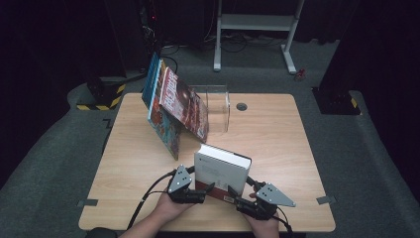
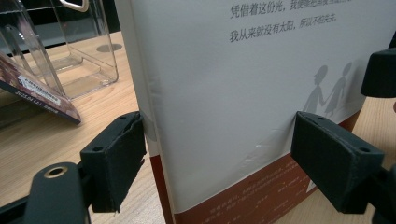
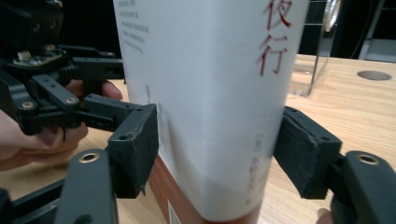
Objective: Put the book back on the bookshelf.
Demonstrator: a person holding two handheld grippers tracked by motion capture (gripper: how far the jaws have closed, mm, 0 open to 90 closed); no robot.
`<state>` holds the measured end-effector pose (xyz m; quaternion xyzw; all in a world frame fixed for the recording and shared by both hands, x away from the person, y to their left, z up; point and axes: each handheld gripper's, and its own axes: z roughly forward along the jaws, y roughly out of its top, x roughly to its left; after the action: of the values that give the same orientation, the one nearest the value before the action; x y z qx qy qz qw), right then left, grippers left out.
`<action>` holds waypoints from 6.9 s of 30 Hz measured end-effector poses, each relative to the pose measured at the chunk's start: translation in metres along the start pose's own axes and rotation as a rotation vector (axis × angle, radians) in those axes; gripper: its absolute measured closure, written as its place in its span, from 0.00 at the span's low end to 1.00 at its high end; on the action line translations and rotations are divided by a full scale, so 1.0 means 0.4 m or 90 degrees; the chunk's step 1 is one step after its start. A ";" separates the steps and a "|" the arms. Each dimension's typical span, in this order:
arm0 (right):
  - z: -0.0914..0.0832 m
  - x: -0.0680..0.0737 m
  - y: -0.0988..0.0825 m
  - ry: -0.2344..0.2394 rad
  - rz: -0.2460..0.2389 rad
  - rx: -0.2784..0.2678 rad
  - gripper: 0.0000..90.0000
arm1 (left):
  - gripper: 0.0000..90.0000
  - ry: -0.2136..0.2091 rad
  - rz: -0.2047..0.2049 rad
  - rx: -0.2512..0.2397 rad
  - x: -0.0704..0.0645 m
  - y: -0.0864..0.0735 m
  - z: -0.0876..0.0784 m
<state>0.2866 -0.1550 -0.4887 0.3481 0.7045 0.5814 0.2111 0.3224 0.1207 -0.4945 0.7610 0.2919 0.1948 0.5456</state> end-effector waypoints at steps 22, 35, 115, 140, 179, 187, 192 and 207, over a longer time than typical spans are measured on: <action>0.023 -0.002 0.008 0.002 0.007 0.002 0.37 | 0.20 -0.007 -0.014 0.011 0.004 -0.004 0.005; 0.022 -0.004 0.005 0.012 -0.007 -0.003 0.43 | 0.20 -0.007 -0.018 0.015 0.010 -0.007 0.005; -0.013 -0.028 0.084 -0.129 0.004 -0.022 0.34 | 0.30 0.119 -0.042 0.130 0.079 -0.056 0.046; -0.017 -0.009 0.104 -0.126 -0.034 -0.049 0.58 | 0.31 0.121 -0.032 0.134 0.075 -0.057 0.047; 0.005 0.007 0.134 -0.143 -0.043 -0.032 0.61 | 0.32 0.123 -0.030 0.132 0.074 -0.057 0.048; 0.011 0.007 0.144 -0.145 -0.041 -0.027 0.61 | 0.32 0.123 -0.026 0.134 0.073 -0.057 0.047; 0.015 0.007 0.150 -0.147 -0.039 -0.024 0.61 | 0.32 0.122 -0.027 0.134 0.073 -0.057 0.047; 0.023 -0.012 0.176 -0.151 -0.023 -0.024 0.61 | 0.32 0.123 -0.027 0.135 0.072 -0.057 0.048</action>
<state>0.3134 -0.1465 -0.4233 0.3978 0.6696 0.5454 0.3097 0.3507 0.1314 -0.5230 0.7859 0.3779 0.2240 0.4352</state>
